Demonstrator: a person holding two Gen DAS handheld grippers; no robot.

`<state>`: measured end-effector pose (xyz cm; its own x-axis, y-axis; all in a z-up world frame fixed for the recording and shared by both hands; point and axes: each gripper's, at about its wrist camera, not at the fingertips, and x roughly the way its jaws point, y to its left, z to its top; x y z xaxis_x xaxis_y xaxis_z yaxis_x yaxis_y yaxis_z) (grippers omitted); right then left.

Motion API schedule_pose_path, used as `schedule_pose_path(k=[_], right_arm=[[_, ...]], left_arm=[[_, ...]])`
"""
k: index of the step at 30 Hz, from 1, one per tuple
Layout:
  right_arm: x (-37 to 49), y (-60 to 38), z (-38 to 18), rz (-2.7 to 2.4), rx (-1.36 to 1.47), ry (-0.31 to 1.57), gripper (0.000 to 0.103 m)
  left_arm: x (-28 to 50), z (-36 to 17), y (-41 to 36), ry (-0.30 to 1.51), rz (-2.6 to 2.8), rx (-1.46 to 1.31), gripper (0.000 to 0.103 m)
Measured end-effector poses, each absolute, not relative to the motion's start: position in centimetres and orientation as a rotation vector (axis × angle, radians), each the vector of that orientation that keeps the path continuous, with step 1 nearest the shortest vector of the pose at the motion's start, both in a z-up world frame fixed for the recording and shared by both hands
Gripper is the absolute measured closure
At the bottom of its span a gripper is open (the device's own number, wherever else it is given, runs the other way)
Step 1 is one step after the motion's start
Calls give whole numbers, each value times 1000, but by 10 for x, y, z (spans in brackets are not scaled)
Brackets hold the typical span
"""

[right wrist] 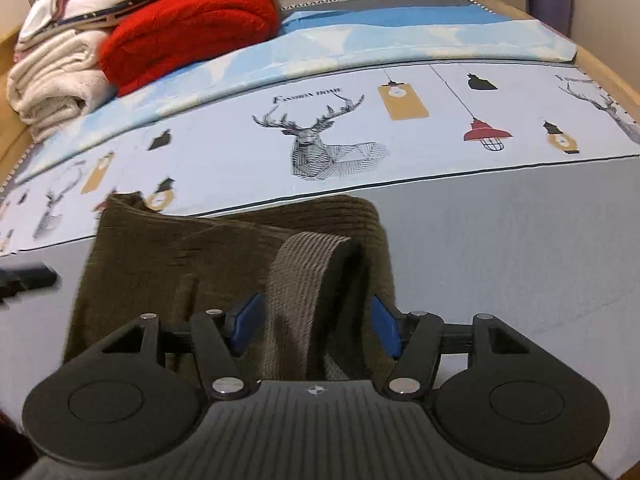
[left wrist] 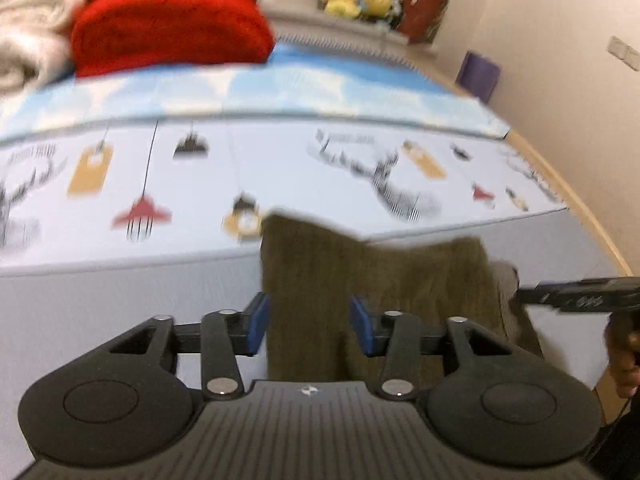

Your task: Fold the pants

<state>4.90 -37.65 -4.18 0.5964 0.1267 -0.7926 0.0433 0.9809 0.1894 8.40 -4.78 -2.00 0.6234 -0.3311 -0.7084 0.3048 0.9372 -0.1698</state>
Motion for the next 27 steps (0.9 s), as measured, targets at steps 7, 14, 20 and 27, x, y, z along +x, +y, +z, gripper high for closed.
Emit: schedule_pose_path(k=[7,14,20,27], right_arm=[[58,-376,-60,31,188,1006,33],[62,-384,-67,60,304,1049,17],[70,-387,-85,120,343,1130,3],[75,-396,-101,144,462,1160,2]], left_arm=[[108,-33,-81,799,-431,71,73],[153,-77,-71,1038,-271,13,64],[168,-80,-50,1098,-187,-158,12],[183,-119,-44,1287,-309,-398,14]])
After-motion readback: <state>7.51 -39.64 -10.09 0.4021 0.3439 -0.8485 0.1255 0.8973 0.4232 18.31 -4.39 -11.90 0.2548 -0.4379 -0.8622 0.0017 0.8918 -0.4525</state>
